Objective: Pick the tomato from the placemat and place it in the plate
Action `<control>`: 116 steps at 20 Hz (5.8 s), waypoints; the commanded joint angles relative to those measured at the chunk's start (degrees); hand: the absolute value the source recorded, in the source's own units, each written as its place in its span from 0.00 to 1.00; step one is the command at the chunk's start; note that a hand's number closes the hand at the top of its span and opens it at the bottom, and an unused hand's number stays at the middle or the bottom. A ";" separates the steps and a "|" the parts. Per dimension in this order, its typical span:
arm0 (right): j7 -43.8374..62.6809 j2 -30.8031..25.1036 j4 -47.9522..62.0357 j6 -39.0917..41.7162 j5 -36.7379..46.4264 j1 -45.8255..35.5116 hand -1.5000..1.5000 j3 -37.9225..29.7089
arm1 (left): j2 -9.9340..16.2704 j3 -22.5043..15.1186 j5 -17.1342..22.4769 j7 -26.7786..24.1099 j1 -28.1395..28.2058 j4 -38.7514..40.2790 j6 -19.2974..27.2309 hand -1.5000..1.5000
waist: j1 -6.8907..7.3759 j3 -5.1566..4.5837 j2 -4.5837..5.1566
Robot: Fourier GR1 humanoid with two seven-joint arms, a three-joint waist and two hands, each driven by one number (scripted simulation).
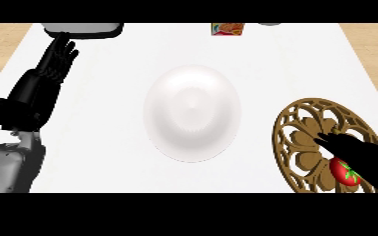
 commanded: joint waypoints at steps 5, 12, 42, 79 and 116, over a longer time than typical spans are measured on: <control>-3.00 3.87 9.08 -5.38 9.00 -3.41 0.00 1.23 | -3.49 0.91 -3.01 0.16 -2.14 2.36 -0.19 0.50 | -0.09 0.00 0.03; 7.47 13.13 6.66 -16.56 6.27 2.35 1.00 -5.98 | -2.06 1.82 -1.50 0.45 0.72 0.37 -1.20 0.50 | -1.31 0.01 -0.36; 44.73 41.99 -47.98 -31.11 31.96 25.29 1.00 31.35 | -3.06 0.93 -2.98 3.47 0.89 -3.71 -1.27 0.50 | 0.12 -0.14 -0.12; 58.14 42.03 45.77 -65.12 -18.91 -55.99 0.00 19.36 | -4.28 3.21 -3.78 1.08 -4.17 1.62 -5.27 0.50 | 3.60 0.06 0.99; 26.76 19.12 -16.32 -76.04 -42.24 0.07 0.00 12.19 | -7.14 5.17 -7.03 1.07 -1.66 0.82 -4.17 0.50 | -0.55 0.02 -0.03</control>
